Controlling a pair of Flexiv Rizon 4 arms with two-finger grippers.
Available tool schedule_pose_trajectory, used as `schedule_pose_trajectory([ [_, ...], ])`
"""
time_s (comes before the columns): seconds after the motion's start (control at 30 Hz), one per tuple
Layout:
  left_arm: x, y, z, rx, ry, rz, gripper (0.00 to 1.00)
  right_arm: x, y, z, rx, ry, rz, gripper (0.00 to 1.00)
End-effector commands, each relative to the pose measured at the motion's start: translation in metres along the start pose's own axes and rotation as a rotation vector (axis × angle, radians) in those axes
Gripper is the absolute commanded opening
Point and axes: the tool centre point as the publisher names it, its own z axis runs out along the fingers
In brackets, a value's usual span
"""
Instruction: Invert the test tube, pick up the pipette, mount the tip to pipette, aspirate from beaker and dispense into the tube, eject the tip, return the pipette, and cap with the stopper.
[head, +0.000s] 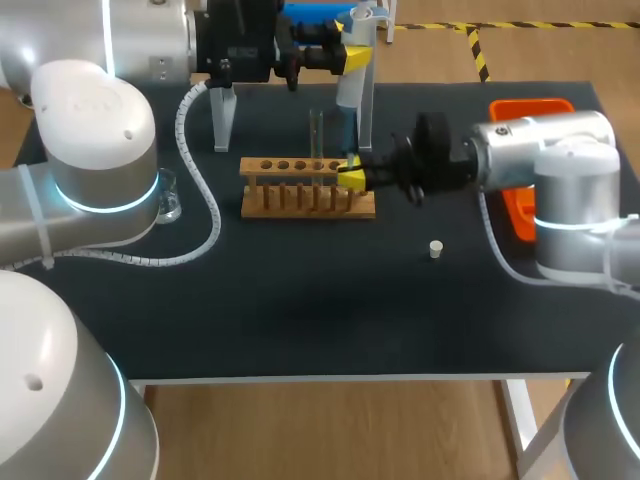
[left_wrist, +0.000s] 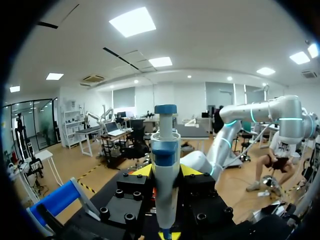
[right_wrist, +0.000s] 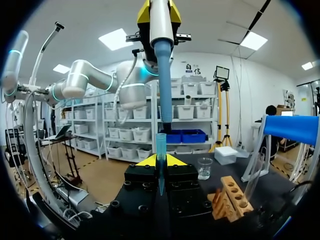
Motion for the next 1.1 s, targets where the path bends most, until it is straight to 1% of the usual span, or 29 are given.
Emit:
schedule_pose_trajectory([
  [0.03,0.0,0.0,-0.001,0.002,0.002,0.0,0.0,-0.001,0.004,0.002,0.002,0.005,-0.004,0.0],
  [0.27,0.0,0.0,-0.001,0.002,0.002,0.0,0.0,-0.001,0.007,0.002,0.001,0.008,-0.012,0.0],
  [0.73,0.0,0.0,-0.001,0.002,0.002,0.0,0.0,0.001,-0.005,0.002,0.02,0.007,0.005,0.0],
  [1.1,0.0,0.0,-0.001,0.002,0.002,0.0,0.0,-0.006,0.004,0.005,0.014,0.007,-0.011,0.0],
])
